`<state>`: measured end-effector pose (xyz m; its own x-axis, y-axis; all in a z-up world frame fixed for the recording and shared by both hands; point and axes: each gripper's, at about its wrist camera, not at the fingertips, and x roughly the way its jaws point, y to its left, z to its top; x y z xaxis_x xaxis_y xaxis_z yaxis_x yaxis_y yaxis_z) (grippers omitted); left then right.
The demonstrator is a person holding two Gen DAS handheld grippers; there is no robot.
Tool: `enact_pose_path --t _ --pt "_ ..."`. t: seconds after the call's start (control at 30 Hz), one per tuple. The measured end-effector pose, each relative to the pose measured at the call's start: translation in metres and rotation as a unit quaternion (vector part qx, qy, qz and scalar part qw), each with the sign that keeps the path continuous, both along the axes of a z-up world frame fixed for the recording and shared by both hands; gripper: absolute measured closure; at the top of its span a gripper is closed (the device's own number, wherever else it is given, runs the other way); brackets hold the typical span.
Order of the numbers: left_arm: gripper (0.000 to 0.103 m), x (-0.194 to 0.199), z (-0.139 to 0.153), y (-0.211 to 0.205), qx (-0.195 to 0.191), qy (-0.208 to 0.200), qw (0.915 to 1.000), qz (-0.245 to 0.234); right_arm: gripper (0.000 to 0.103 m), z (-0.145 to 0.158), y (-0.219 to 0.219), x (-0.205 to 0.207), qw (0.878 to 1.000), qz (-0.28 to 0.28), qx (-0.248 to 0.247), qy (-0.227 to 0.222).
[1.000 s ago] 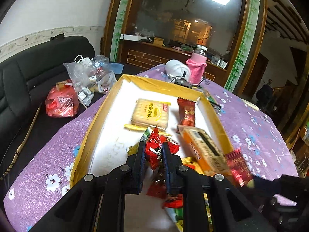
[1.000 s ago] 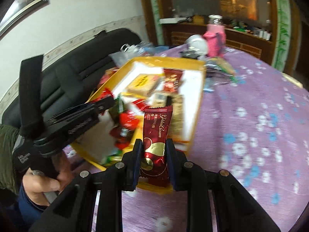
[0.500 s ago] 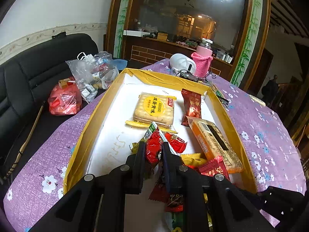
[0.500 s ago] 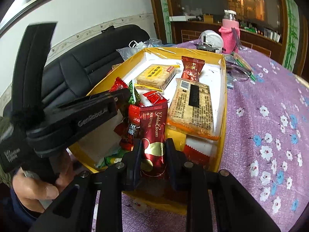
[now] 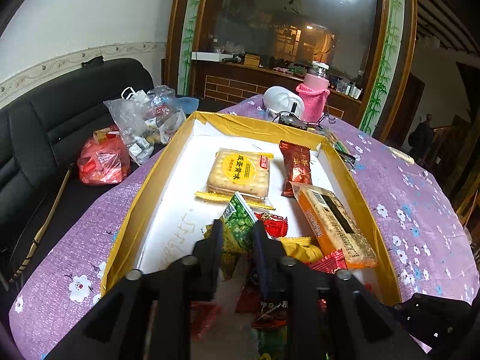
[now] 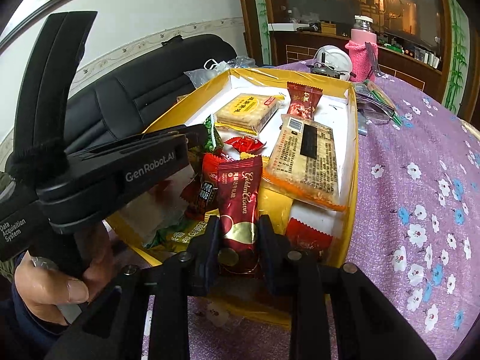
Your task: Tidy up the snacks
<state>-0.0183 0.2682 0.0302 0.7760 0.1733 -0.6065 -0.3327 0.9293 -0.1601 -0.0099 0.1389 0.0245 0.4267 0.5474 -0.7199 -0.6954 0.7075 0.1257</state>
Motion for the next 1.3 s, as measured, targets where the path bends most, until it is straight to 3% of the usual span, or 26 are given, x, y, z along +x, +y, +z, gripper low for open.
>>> enact_pose_path --t 0.07,0.27,0.37,0.53,0.67,0.97,1.13,1.3 --pt "0.061 -0.002 0.001 -0.001 0.003 -0.006 1.0000 0.001 0.074 0.000 0.000 0.000 1.000 -0.001 0.000 0.000" --pt "0.060 -0.004 0.004 -0.002 0.010 -0.016 0.9998 -0.001 0.065 0.003 0.000 -0.005 1.000 -0.004 -0.009 -0.017" --pt "0.050 -0.005 0.005 -0.002 0.011 -0.020 0.9997 0.003 0.061 0.008 -0.001 -0.010 0.999 -0.005 -0.014 -0.031" --pt "0.044 -0.008 0.008 -0.002 0.014 -0.030 0.9994 0.006 0.054 0.020 -0.007 -0.015 0.999 -0.010 -0.013 -0.048" --pt "0.034 -0.010 0.010 -0.002 0.020 -0.037 0.9990 0.011 0.033 0.031 -0.022 -0.016 0.998 -0.025 -0.006 -0.056" --pt "0.025 -0.013 0.013 -0.007 0.033 -0.046 0.9983 0.011 0.022 0.033 -0.063 -0.026 0.997 -0.037 0.010 -0.071" --pt "0.025 -0.012 0.013 -0.008 0.040 -0.043 0.9982 0.017 0.022 0.032 -0.058 -0.035 0.997 -0.003 0.019 -0.076" --pt "0.017 -0.013 0.014 -0.012 0.050 -0.047 0.9974 0.020 0.021 0.026 -0.057 -0.036 0.997 0.003 0.016 -0.076"
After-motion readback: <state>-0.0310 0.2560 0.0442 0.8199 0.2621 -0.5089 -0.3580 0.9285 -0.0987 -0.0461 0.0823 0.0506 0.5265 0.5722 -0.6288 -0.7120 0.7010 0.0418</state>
